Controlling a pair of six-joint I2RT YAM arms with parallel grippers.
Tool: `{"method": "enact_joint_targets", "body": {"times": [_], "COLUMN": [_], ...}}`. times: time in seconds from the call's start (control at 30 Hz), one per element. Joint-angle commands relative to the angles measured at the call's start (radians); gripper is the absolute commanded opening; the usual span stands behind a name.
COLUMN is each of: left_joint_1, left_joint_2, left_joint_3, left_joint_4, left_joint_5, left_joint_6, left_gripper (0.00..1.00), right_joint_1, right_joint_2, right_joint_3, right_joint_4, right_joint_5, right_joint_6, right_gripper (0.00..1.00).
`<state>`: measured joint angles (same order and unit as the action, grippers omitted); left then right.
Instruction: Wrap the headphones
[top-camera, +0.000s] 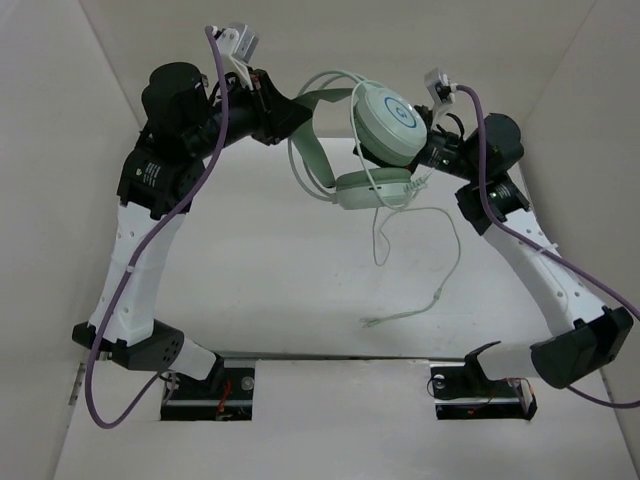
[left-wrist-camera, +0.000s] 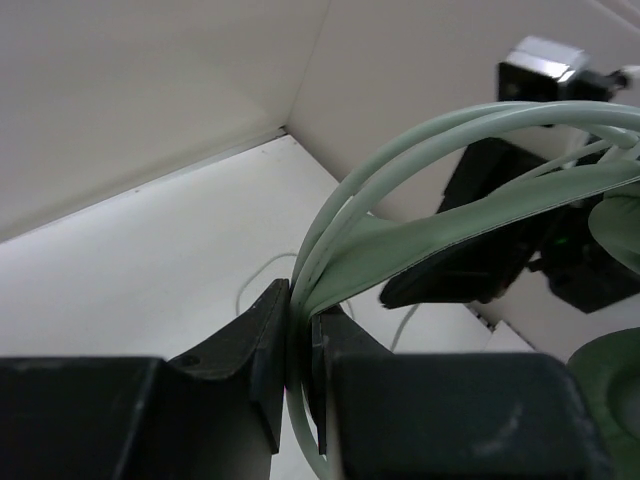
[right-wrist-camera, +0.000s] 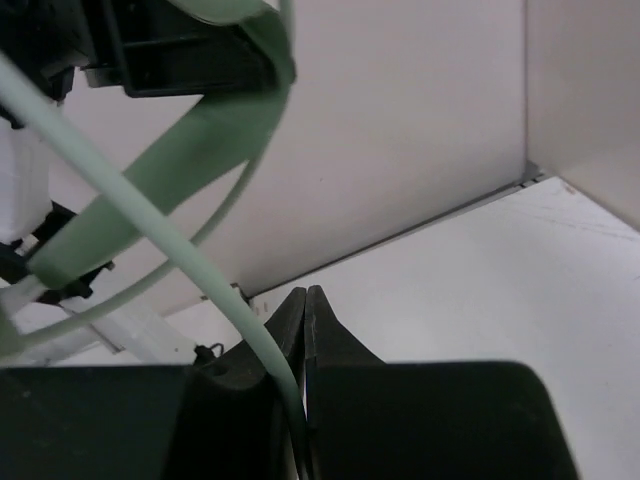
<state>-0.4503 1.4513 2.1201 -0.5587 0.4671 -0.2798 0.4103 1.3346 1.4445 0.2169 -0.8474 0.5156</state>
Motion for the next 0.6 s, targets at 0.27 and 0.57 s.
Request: {"method": "enact_joint_targets", "body": {"times": [0.27, 0.57], "left_joint_1": [0.014, 0.112], "left_joint_2": [0.024, 0.078], "left_joint_3": [0.135, 0.233], "left_joint_4": [0.109, 0.144], "left_joint_5": [0.108, 0.099], "left_joint_6": [-0.206, -0.237], "left_gripper": [0.0, 0.0], "right_joint_1": [0.005, 0.12], "right_joint_2": [0.143, 0.144], "right_joint_3": [-0.024, -0.15], "right_joint_4": [0.352, 0.409], "right_joint_5": [-0.041, -0.045], "right_joint_6": [0.325, 0.389], "right_gripper": [0.1, 0.14]}}
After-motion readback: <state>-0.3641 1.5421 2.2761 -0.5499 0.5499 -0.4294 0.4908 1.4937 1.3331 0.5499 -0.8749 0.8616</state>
